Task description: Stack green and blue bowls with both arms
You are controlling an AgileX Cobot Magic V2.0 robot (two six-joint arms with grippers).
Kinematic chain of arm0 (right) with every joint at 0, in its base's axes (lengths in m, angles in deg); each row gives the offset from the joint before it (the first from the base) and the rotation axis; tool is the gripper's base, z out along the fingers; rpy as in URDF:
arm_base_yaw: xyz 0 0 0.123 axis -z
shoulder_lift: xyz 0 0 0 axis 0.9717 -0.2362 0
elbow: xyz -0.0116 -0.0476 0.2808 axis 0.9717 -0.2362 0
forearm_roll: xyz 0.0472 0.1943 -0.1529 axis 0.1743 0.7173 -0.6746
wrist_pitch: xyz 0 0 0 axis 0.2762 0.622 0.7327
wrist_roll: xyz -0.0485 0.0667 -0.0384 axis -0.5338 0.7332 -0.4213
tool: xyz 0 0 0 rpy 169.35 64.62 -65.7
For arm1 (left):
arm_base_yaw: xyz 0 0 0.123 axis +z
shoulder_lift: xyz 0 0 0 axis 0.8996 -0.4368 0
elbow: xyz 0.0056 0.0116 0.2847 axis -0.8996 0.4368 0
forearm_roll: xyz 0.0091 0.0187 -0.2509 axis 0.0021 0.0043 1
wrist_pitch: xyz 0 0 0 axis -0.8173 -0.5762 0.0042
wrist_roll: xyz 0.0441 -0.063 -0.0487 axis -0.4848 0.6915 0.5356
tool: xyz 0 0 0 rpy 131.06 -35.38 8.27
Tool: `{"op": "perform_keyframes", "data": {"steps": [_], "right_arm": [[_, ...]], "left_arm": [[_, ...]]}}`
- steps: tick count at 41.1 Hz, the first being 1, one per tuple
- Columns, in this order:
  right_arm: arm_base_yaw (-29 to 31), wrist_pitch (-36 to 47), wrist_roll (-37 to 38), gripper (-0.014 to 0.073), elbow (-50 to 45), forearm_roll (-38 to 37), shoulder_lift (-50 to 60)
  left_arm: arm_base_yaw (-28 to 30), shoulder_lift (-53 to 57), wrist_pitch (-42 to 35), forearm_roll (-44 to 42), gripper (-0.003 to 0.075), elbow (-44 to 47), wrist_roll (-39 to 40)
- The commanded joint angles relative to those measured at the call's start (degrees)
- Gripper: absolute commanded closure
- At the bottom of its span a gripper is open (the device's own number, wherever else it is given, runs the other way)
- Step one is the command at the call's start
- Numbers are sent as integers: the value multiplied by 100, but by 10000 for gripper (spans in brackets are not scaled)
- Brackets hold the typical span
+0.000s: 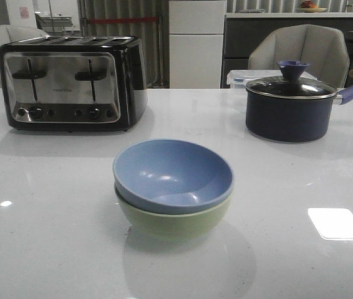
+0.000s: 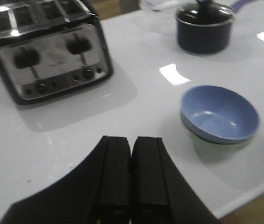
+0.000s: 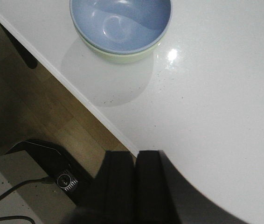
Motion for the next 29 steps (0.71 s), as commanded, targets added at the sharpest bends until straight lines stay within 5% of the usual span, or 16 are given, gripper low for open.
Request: {"op": "perform_keyframes", "data": {"steps": [1, 12, 18, 29], "right_arm": [[-5, 282, 2, 538, 153, -14, 27], [-5, 282, 2, 538, 153, -14, 27], [-5, 282, 2, 538, 153, -14, 27], [-5, 267, 2, 538, 153, -14, 27]], "left_arm": [[534, 424, -785, 13, 627, 319, -31], [1302, 1220, -2255, -89, 627, 1981, 233], [1349, 1712, -2727, -606, 627, 2604, 1080], [1308, 1700, -3616, -971, 627, 3125, 1249]]}}
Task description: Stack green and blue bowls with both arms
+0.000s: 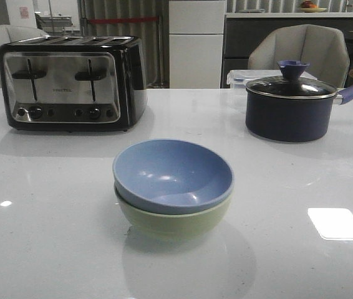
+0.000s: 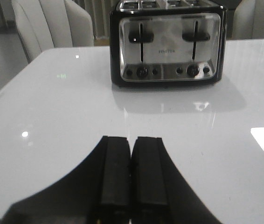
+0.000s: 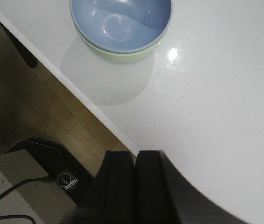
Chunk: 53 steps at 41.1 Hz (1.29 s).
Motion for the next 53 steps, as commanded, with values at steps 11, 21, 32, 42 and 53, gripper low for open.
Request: {"op": "perform_keyframes", "data": {"steps": [11, 21, 32, 42, 53], "right_arm": [[-5, 286, 2, 538, 153, -14, 27], [-5, 286, 2, 538, 153, -14, 27], [-5, 286, 2, 538, 153, -14, 27], [-5, 286, 2, 538, 153, -14, 27], [-5, 286, 2, 538, 153, -14, 27]], "left_arm": [[-104, 122, -1172, -163, 627, 17, 138], [-164, 122, -1277, -149, 627, 17, 172], [-236, 110, -1277, -149, 627, 17, 172], [-236, 110, -1277, -149, 627, 17, 172], [-236, 110, -1277, -149, 627, 17, 172]]}}
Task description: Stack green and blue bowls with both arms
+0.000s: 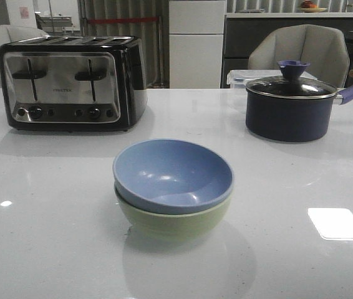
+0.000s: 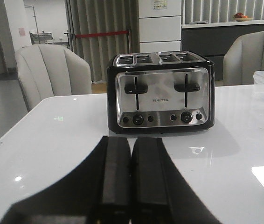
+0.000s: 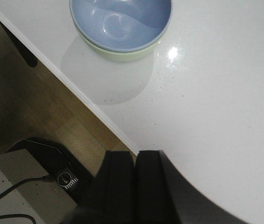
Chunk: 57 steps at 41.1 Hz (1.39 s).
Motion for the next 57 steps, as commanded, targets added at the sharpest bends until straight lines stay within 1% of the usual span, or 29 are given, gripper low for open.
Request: {"op": "perform_keyframes", "data": {"steps": [1, 6, 8, 11, 14, 17, 20, 22, 28, 32, 37, 48, 53, 55, 57], "right_arm": [[-5, 308, 2, 538, 153, -14, 27], [30, 329, 2, 538, 96, -14, 142], [194, 375, 2, 538, -15, 75, 292], [666, 578, -11, 538, -277, 30, 689], [1216, 1139, -11, 538, -704, -13, 1215], [1803, 1937, -11, 538, -1297, -19, 1908], [2255, 2705, -11, 538, -1868, -24, 2548], [2506, 3173, -11, 538, -2265, -17, 2954], [3023, 4241, -11, 538, -3262, -17, 3812], [3185, 4590, -6, 538, -3687, -17, 4160], [3262, 4820, -6, 538, -3993, -17, 4174], [3262, 4771, -6, 538, -3987, -17, 4174], [3262, 4892, 17, 538, -3987, -12, 4174], [3262, 5058, 150, 538, -3987, -110, 4174], [3262, 5259, 366, 538, -3987, -396, 4174]], "left_arm": [[-33, 110, -529, 9, 627, 17, 59], [-33, 110, -529, 9, 627, 17, 59], [-33, 110, -529, 9, 627, 17, 59], [-33, 110, -529, 9, 627, 17, 59], [-33, 110, -529, 9, 627, 17, 59], [-33, 110, -529, 9, 627, 17, 59], [-33, 110, -529, 9, 627, 17, 59], [-33, 110, -529, 9, 627, 17, 59], [-33, 110, -529, 9, 627, 17, 59], [-33, 110, -529, 9, 627, 17, 59], [-33, 110, -529, 9, 627, 17, 59], [-33, 110, -529, 9, 627, 17, 59], [-33, 110, -529, 9, 627, 17, 59], [-33, 110, -529, 9, 627, 17, 59], [-33, 110, -529, 9, 627, 17, 59]]}}
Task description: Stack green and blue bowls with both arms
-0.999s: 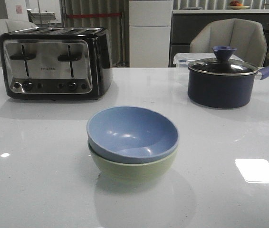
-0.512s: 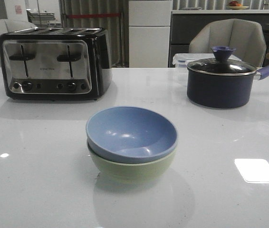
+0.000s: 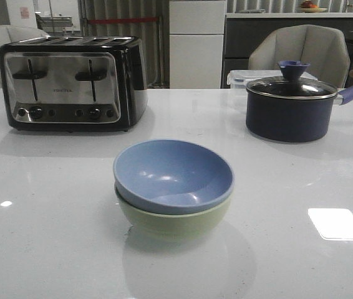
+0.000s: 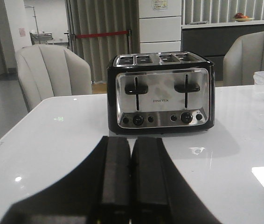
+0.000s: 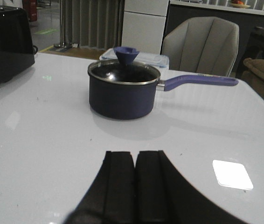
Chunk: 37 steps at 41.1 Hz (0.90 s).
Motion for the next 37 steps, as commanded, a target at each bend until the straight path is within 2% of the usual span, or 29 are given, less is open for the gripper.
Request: {"op": "perform_keyframes", "data": {"steps": [1, 6, 37], "right_arm": [[42, 901, 329, 538, 17, -396, 113], [42, 1017, 602, 538, 17, -376, 113], [42, 827, 597, 538, 17, -321, 113]], "left_arm": [[-33, 110, -526, 9, 627, 17, 59], [-33, 110, -526, 9, 627, 17, 59], [-33, 110, -526, 9, 627, 17, 59]]}}
